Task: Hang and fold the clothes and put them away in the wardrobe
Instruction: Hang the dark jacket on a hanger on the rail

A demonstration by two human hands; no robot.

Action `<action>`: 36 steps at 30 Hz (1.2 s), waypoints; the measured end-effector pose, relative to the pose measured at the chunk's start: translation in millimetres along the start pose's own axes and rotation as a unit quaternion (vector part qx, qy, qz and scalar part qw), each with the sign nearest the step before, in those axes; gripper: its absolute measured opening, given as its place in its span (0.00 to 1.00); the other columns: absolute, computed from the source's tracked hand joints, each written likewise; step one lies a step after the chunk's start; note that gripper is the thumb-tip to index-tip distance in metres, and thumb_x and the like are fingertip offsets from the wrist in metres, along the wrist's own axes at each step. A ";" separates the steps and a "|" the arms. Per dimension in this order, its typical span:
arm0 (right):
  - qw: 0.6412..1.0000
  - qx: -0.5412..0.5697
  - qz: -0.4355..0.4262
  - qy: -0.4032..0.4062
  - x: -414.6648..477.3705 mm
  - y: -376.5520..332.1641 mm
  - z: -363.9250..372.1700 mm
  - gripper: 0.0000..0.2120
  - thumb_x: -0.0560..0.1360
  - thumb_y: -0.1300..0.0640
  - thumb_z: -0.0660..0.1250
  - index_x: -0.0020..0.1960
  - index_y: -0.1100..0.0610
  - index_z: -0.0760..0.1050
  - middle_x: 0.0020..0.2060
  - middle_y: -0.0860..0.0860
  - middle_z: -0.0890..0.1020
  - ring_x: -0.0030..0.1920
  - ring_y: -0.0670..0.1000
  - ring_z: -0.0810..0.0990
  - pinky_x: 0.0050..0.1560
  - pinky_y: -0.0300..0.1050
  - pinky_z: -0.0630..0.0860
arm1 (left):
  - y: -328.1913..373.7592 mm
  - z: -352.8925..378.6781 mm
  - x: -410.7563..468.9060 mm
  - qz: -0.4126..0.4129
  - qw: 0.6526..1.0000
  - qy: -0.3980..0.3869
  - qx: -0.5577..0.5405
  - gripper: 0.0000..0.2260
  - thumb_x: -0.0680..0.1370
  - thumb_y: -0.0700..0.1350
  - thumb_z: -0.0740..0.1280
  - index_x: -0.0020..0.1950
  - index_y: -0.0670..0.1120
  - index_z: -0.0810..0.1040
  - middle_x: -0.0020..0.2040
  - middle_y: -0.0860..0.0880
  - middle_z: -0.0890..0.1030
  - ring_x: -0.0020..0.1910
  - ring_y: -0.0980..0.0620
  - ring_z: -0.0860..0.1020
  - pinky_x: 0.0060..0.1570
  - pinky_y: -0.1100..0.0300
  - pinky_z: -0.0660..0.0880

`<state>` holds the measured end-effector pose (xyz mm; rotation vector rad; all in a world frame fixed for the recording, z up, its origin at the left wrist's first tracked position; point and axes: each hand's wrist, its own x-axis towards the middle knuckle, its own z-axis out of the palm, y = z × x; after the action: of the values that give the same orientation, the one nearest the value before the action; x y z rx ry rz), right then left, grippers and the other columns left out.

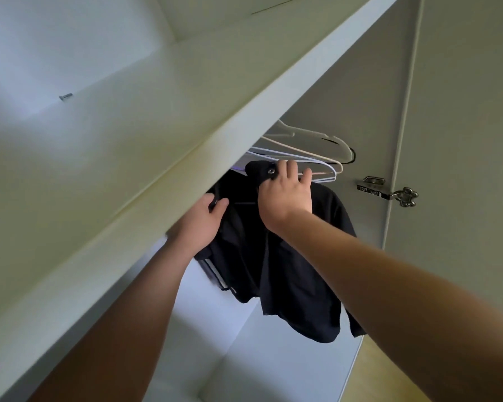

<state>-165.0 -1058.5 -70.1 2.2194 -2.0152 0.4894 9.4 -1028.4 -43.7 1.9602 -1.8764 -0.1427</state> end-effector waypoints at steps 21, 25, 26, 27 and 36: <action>0.993 0.106 0.008 -0.055 -37.8 21.2 3.0 0.14 0.72 0.53 0.64 0.56 0.55 0.76 0.61 0.56 0.61 0.59 0.60 0.66 0.58 0.55 0.67 | -70.2 9.5 10.8 -0.145 0.973 0.176 -0.041 0.16 0.74 0.46 0.69 0.61 0.45 0.78 0.61 0.40 0.78 0.63 0.35 0.74 0.61 0.47 0.72; 0.935 0.334 0.055 -0.106 -33.3 24.1 5.0 0.25 0.76 0.55 0.65 0.71 0.59 0.67 0.64 0.58 0.68 0.61 0.64 0.75 0.63 0.55 0.74 | -76.6 28.7 15.9 -0.097 0.985 0.137 -0.049 0.22 0.72 0.43 0.71 0.66 0.47 0.74 0.68 0.44 0.72 0.68 0.41 0.71 0.68 0.46 0.71; 0.918 0.378 0.066 -0.096 -34.7 25.3 7.0 0.27 0.76 0.57 0.65 0.73 0.59 0.64 0.64 0.59 0.70 0.62 0.63 0.75 0.64 0.53 0.74 | -74.0 36.2 13.0 -0.092 0.985 0.136 -0.048 0.22 0.71 0.42 0.71 0.65 0.46 0.74 0.67 0.44 0.73 0.67 0.40 0.73 0.67 0.44 0.72; 0.906 0.407 0.076 -0.083 -37.4 26.5 9.3 0.28 0.75 0.58 0.65 0.73 0.59 0.63 0.64 0.59 0.72 0.63 0.62 0.75 0.63 0.50 0.74 | -70.1 44.4 9.1 -0.086 0.987 0.129 -0.049 0.21 0.71 0.42 0.72 0.63 0.45 0.74 0.65 0.43 0.74 0.65 0.39 0.74 0.65 0.44 0.73; 0.866 0.457 0.130 -0.154 -53.7 42.8 38.4 0.25 0.78 0.48 0.68 0.70 0.57 0.66 0.55 0.55 0.82 0.55 0.59 0.81 0.49 0.45 0.74 | -49.6 99.2 -10.6 -0.063 0.988 -0.019 -0.142 0.23 0.72 0.52 0.77 0.62 0.51 0.72 0.52 0.54 0.81 0.48 0.53 0.80 0.48 0.58 0.74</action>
<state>-204.5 -1023.6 -128.5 2.6021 -2.6397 1.4753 19.3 -1040.6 -153.9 1.8875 -1.6486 -0.4628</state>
